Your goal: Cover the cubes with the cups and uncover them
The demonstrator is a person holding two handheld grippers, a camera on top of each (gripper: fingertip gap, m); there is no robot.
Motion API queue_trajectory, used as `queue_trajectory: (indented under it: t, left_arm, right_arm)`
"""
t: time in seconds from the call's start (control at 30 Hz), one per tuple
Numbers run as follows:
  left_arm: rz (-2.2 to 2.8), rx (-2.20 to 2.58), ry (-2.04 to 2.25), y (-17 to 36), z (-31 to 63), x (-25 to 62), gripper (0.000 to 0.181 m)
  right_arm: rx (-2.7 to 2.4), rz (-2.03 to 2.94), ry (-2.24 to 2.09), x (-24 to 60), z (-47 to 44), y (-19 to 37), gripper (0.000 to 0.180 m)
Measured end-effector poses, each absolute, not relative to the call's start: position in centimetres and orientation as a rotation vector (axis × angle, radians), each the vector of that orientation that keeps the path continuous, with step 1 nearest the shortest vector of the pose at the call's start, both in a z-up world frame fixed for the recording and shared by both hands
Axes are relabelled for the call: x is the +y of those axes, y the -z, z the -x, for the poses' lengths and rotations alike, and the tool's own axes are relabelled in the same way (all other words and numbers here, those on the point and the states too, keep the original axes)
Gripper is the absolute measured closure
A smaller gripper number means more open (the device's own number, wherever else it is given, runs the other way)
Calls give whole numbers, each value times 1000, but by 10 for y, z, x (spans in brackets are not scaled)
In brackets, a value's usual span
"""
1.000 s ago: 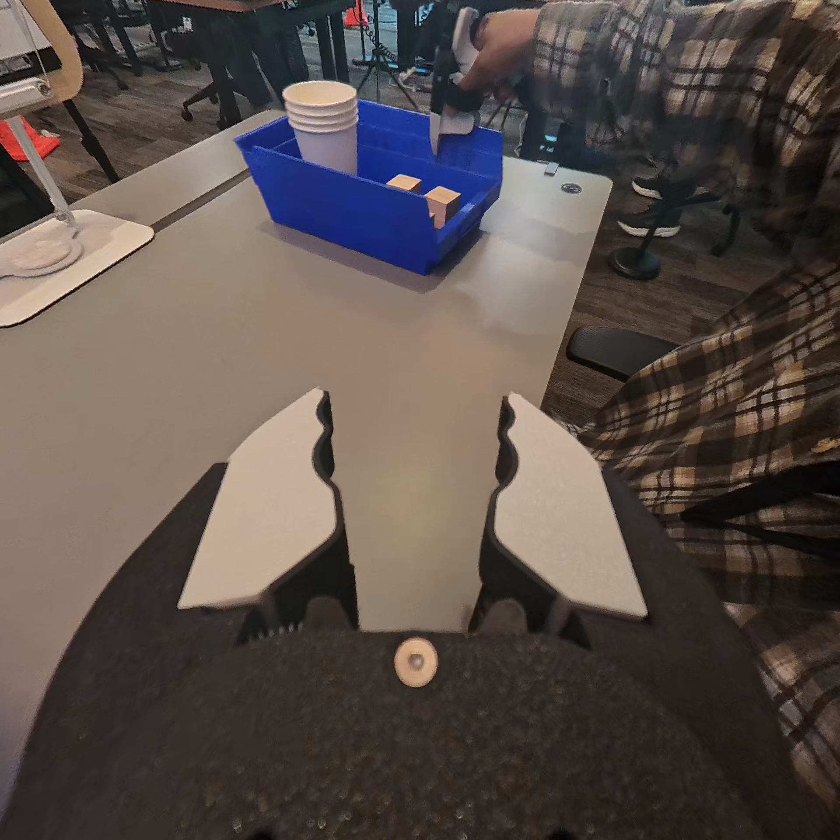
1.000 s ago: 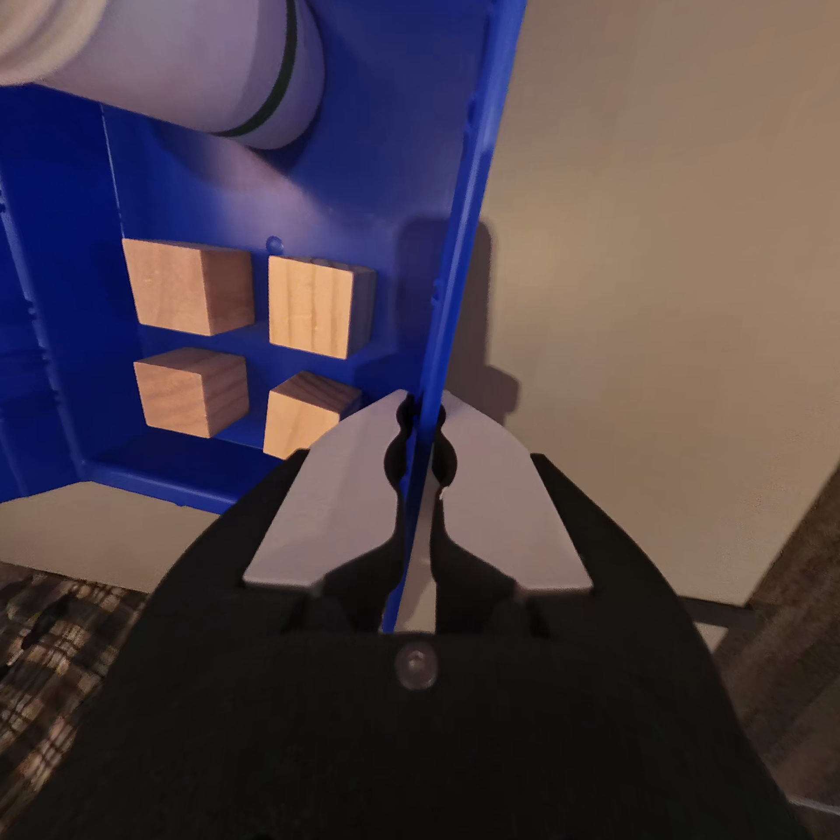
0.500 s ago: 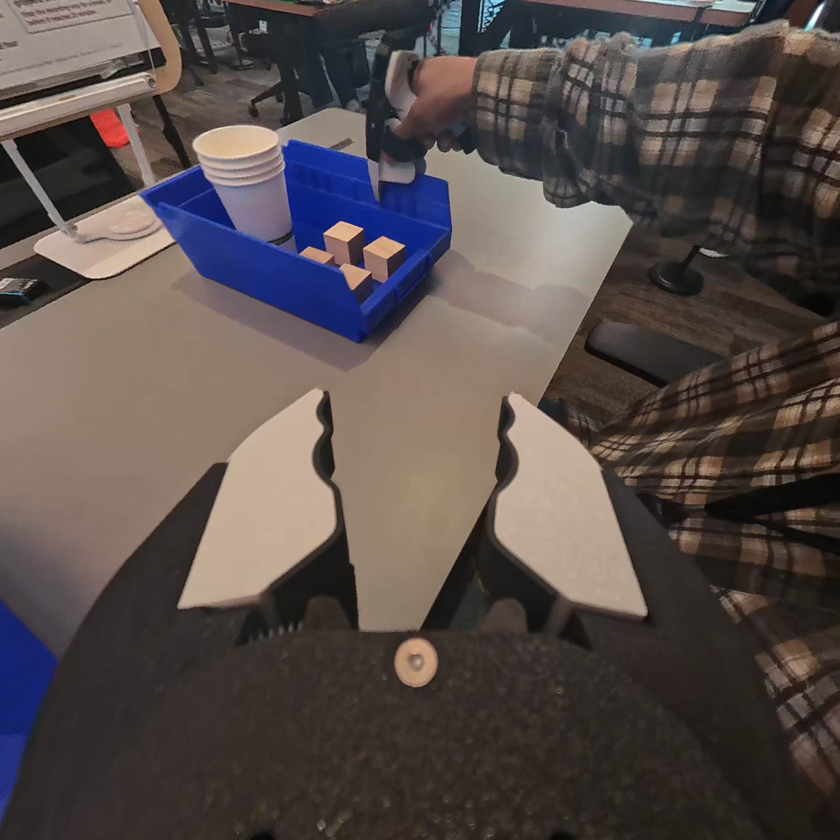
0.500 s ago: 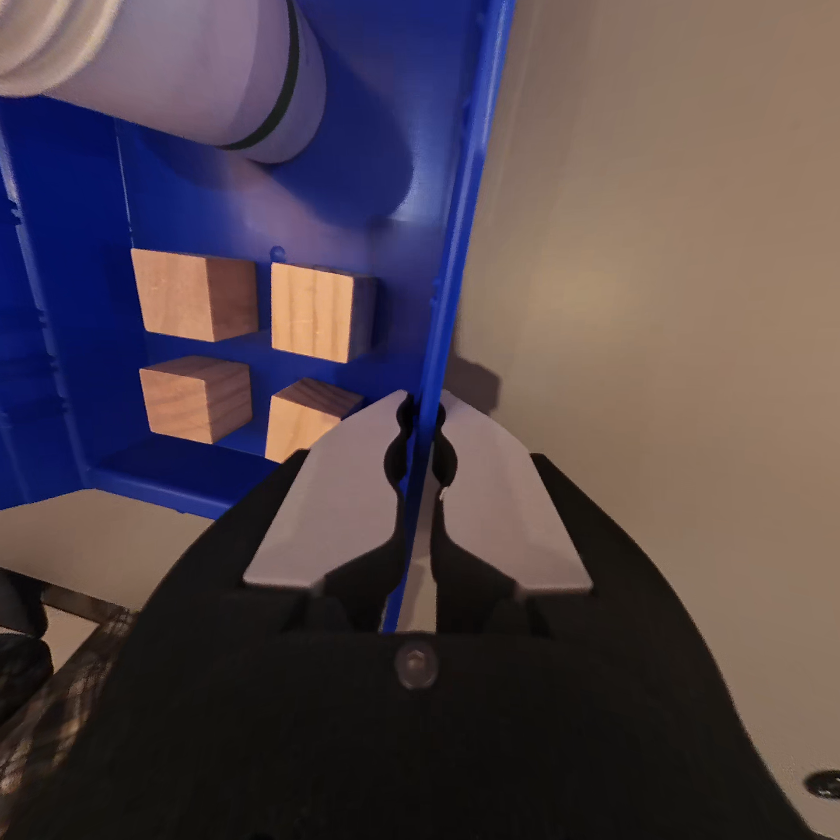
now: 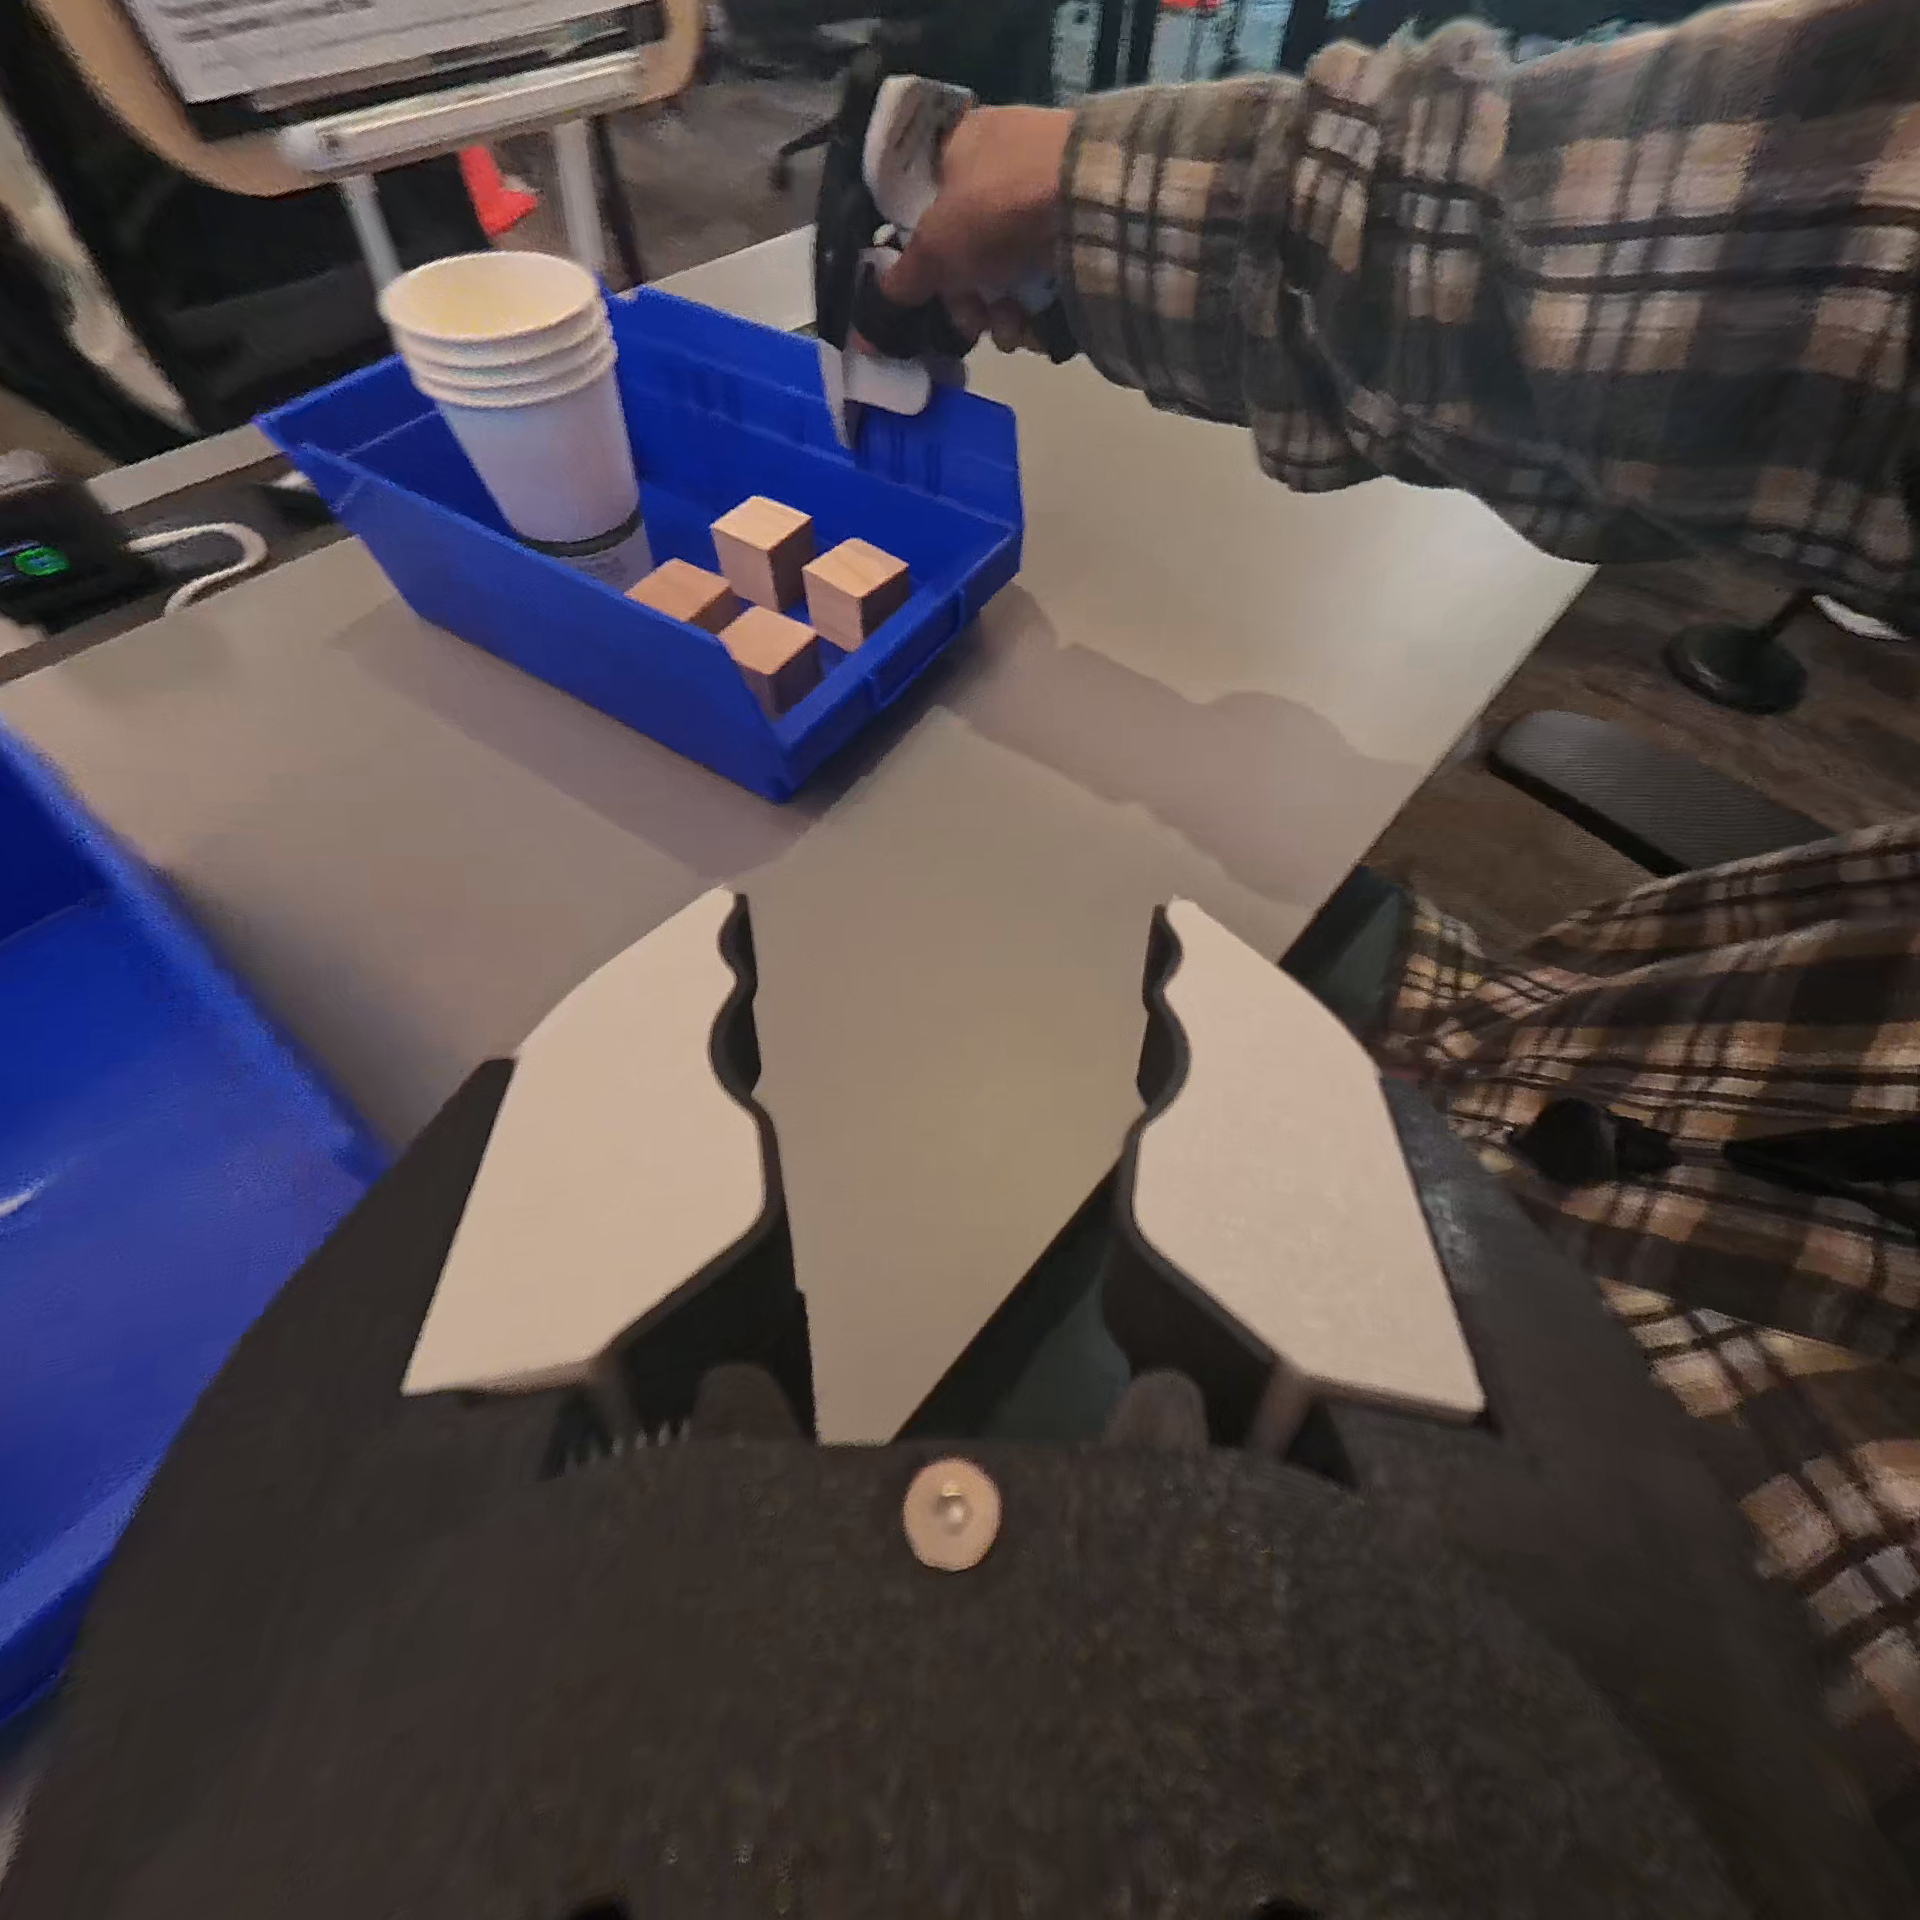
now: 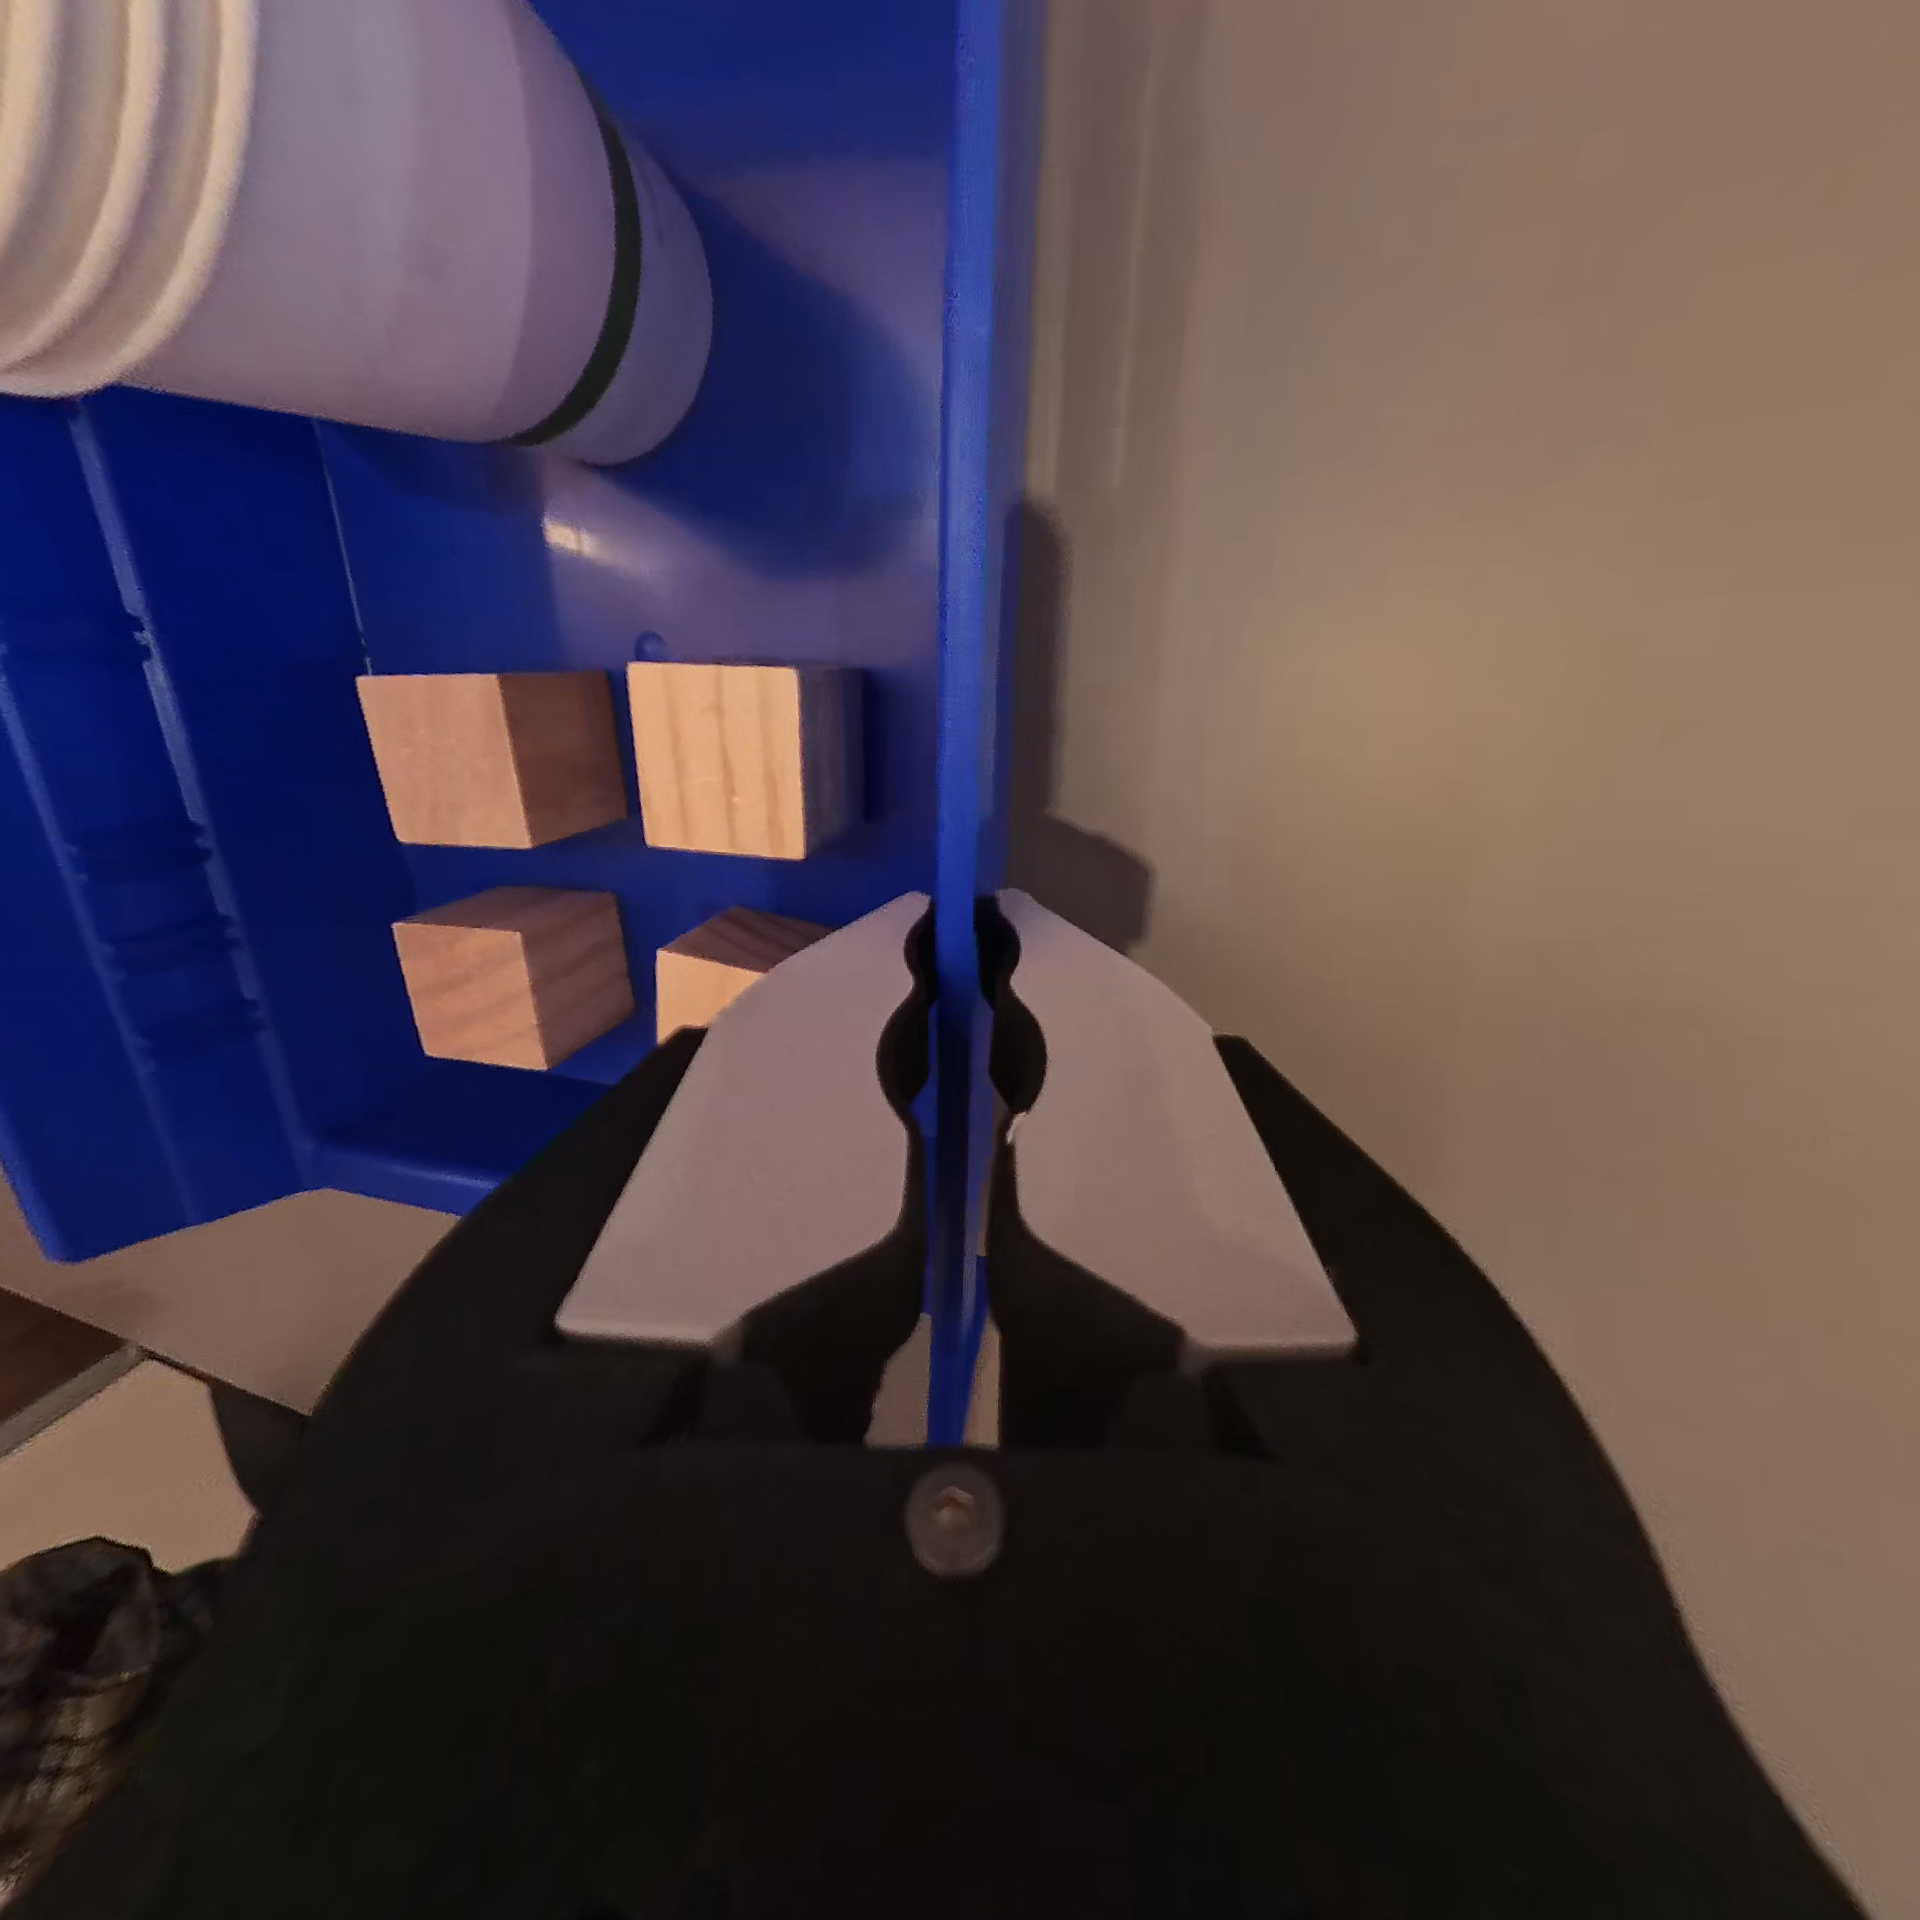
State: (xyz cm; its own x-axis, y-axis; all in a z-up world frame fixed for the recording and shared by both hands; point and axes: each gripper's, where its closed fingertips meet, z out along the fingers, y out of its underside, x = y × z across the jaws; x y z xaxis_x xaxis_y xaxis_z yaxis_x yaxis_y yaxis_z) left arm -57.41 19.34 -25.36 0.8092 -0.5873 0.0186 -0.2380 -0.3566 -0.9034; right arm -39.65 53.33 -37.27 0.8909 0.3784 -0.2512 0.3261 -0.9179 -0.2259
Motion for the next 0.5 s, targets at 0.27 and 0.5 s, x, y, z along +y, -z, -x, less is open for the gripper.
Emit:
queue_trajectory:
  t: [0.27,0.5]
  left_arm:
    - [1946,408,400,224,644,204,112]
    - [1982,416,355,236,646,213,111]
  right_arm:
    - [-457,2859,-504,530,447,372,173]
    - [-352,2854,-526,517,471,372,172]
